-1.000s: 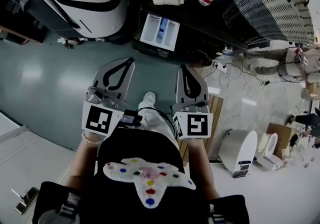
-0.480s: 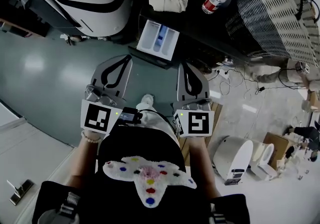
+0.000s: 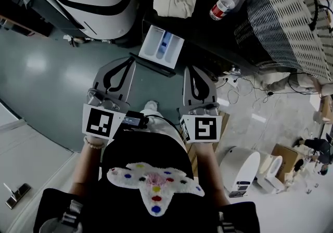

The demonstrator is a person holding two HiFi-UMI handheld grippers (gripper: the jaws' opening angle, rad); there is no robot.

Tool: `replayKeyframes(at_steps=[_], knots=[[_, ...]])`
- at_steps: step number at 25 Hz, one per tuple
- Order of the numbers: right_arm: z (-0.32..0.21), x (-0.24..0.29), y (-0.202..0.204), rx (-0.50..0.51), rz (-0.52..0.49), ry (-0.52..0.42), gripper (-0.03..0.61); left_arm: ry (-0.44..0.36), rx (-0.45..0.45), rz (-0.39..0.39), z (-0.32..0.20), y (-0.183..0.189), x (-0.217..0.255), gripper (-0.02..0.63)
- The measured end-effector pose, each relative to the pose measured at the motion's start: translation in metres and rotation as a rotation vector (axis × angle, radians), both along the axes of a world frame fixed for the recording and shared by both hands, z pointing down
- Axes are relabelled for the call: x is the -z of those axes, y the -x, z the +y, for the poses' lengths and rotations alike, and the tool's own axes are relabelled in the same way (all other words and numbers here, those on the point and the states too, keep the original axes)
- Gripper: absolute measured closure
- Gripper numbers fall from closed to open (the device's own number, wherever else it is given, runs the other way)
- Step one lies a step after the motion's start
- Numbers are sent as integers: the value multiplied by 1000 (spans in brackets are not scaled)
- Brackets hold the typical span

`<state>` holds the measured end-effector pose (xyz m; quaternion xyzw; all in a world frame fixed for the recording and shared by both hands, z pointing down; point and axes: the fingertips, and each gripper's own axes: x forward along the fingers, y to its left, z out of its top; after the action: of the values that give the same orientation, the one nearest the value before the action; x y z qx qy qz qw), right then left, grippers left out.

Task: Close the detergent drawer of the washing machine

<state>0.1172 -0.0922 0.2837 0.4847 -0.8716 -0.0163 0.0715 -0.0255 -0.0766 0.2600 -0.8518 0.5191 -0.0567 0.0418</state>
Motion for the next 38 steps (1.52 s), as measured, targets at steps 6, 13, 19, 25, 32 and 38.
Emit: replayKeyframes(at_steps=[6,13,19,25,32,38], knots=[[1,1,-5,2,1,2,574,10,-7,4,3,-6,2,603],[8,3,-8,-24,1,-5,574,-5,-24,3,6,-7,5,603],[11,8,-6,-50,7,-17,574,-20,-53,1,3,-4,10,603],[7,15,-4,-79,3,-22,574,-25,-76,3,-4,-1,17,603],[2,17,-1,-103,1,-23,574,-19,-90,7,-13,6,17,603],[-1,12,1,-124,0,-12,574,-9,-86,29,-18,15,12,603]])
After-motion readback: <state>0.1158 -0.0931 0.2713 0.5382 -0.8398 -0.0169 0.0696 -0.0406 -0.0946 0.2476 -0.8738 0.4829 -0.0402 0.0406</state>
